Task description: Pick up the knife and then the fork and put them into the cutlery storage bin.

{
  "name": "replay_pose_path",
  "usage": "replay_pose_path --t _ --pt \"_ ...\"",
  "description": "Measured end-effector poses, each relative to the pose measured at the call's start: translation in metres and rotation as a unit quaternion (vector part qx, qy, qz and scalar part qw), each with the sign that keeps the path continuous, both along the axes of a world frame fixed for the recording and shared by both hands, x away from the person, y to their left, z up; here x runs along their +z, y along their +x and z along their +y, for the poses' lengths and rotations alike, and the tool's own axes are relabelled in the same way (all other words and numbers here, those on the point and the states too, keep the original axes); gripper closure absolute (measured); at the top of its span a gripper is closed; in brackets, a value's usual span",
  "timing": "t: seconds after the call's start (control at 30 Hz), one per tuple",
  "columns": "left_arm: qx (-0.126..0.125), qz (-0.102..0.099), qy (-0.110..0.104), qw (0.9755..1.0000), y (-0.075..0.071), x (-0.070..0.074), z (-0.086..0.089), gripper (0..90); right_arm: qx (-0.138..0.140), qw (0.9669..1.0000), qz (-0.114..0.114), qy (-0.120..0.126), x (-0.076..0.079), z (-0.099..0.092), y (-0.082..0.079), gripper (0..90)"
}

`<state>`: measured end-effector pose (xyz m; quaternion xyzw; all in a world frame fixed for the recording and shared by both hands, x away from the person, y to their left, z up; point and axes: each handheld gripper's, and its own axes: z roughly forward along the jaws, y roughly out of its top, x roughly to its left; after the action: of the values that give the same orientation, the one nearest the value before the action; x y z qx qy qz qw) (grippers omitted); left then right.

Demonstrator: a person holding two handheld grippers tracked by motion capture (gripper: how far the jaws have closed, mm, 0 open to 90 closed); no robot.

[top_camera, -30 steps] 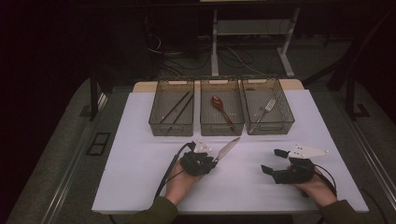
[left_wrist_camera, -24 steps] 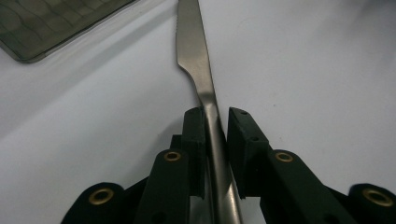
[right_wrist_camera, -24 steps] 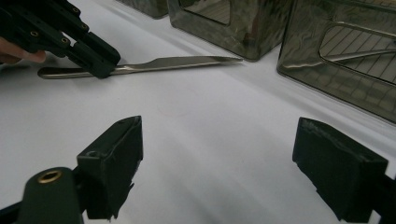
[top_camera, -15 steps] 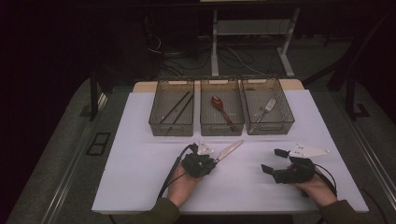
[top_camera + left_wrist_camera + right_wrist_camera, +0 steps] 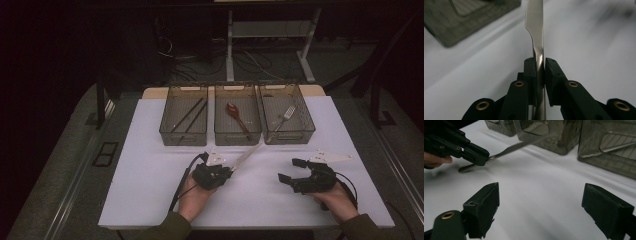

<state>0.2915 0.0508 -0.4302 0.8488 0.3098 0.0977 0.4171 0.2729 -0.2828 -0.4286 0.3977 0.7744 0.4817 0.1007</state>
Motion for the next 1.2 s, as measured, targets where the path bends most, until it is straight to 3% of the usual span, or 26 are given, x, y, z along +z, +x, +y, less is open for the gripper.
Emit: replay_pose_path --t 0.17,0.27,0.57,0.73,0.93,1.1,1.2 --pt "-0.005 -0.017 -0.034 0.9993 -0.005 0.013 0.003 79.0 0.011 0.9997 0.0 0.021 0.015 0.016 0.003 11.6" --pt "-0.01 -0.027 -0.044 0.9986 -0.007 0.019 0.002 79.0 0.023 0.9992 0.0 0.033 0.023 0.028 0.009 15.4" --pt "-0.011 -0.042 -0.059 0.9973 -0.011 0.025 0.001 79.2 0.057 0.9936 0.002 0.097 0.042 0.063 0.027 44.8" --pt "-0.005 -0.048 -0.065 0.9968 -0.011 0.026 0.002 79.2 0.076 0.9912 0.005 0.108 0.047 0.08 0.035 58.3" --pt "-0.002 -0.059 -0.066 0.9961 -0.012 0.029 0.002 79.2 0.096 0.9893 0.02 0.108 0.044 0.097 0.041 70.4" --pt "0.002 -0.065 -0.069 0.9955 -0.012 0.029 0.003 79.2 0.099 0.988 0.026 0.116 0.043 0.105 0.044 81.2" --pt "0.004 -0.07 -0.068 0.9952 -0.012 0.03 0.003 79.2 0.099 0.9874 0.028 0.12 0.043 0.106 0.045 83.3"
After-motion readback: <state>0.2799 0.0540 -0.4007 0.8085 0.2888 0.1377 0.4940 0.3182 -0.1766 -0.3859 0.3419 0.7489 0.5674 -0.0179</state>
